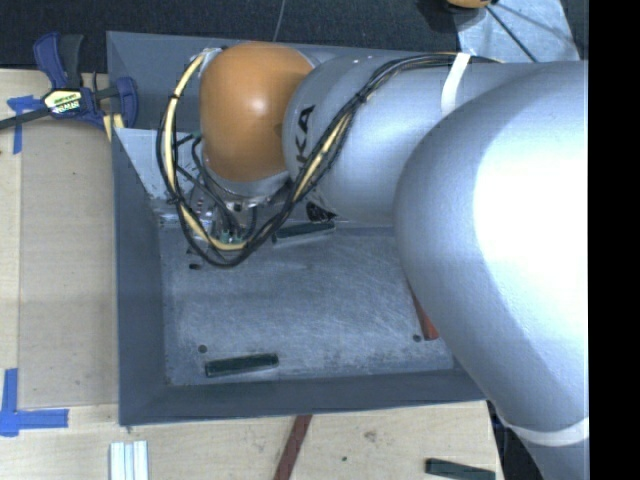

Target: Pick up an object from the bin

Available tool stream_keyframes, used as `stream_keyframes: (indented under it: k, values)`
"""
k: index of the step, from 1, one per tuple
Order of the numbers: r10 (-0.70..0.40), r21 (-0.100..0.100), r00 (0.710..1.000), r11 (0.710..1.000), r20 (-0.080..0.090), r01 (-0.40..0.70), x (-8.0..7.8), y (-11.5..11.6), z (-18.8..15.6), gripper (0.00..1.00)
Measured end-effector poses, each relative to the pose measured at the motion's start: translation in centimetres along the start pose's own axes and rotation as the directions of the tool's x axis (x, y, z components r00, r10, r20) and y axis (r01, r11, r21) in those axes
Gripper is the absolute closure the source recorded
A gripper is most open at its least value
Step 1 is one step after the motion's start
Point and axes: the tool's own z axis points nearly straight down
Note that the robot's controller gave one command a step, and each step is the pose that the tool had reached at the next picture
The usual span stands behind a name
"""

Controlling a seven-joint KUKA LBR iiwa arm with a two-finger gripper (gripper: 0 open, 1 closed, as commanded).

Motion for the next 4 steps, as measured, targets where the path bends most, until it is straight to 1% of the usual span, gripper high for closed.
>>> stream_keyframes:
  k: [1, 2, 3, 4]
  values:
    - [0.001, 0.000, 1.000, 1.000, 0.000, -0.001, 0.0, 0.0, 0.0, 1.00]
    - [0.031, 0.002, 1.000, 1.000, -0.003, -0.031, 5.4, -2.2, -1.7, 1.00]
    - [0.217, 0.001, 0.976, 0.976, -0.003, -0.217, 3.1, -4.1, -2.6, 1.00]
    - [0.289, 0.006, 0.957, 0.957, -0.003, -0.289, 2.3, -5.6, -7.9, 1.00]
